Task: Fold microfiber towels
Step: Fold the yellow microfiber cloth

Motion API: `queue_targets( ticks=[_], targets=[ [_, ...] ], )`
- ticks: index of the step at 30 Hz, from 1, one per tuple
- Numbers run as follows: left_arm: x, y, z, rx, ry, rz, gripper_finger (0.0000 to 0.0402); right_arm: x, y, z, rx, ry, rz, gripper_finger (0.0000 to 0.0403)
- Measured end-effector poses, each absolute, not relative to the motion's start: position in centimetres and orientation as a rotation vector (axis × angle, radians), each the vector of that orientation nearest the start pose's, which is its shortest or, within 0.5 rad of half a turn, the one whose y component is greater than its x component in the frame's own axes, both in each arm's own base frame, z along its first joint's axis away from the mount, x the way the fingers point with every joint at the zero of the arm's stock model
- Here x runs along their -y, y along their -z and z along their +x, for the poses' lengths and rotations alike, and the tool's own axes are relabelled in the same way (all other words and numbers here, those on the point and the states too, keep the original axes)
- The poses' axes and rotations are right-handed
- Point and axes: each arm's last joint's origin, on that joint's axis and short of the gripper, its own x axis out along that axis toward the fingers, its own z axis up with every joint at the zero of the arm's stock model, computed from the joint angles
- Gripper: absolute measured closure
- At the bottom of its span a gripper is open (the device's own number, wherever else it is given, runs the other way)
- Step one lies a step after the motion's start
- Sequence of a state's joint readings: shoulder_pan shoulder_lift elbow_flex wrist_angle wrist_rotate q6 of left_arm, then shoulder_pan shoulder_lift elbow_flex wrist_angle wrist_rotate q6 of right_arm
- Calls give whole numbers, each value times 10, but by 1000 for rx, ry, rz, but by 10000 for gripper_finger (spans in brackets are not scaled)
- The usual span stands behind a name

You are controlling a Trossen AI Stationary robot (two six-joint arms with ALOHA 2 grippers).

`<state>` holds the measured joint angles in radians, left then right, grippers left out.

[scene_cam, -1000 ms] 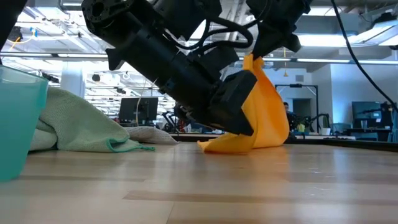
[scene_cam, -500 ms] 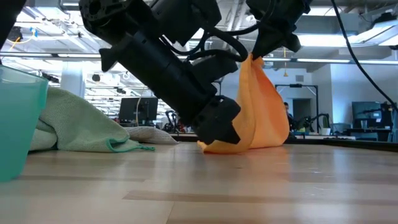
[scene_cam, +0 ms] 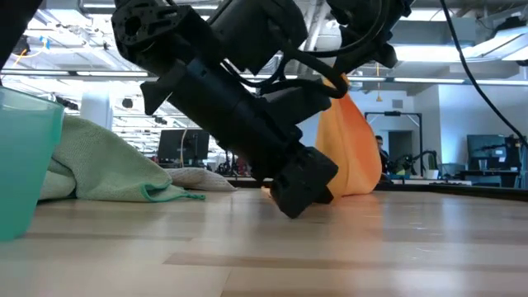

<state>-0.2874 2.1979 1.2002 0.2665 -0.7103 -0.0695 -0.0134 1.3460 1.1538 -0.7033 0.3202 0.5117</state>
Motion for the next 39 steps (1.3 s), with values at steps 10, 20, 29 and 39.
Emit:
queue_targets(
  ticks=[10,20,29,39],
  targets=[
    [87,-88,421,-636,-503,319,318,13,-299,273,-784,527,336,391],
    [80,-88,419,-702,-418,266,399,12,-298,272,-801,515,323,391],
    [85,-132,401,-806,-298,213,401,-4,-287,255,-1010,513,314,390],
    [80,-190,369,-894,-239,85,401,-49,-277,234,-1225,355,327,390]
  ],
)
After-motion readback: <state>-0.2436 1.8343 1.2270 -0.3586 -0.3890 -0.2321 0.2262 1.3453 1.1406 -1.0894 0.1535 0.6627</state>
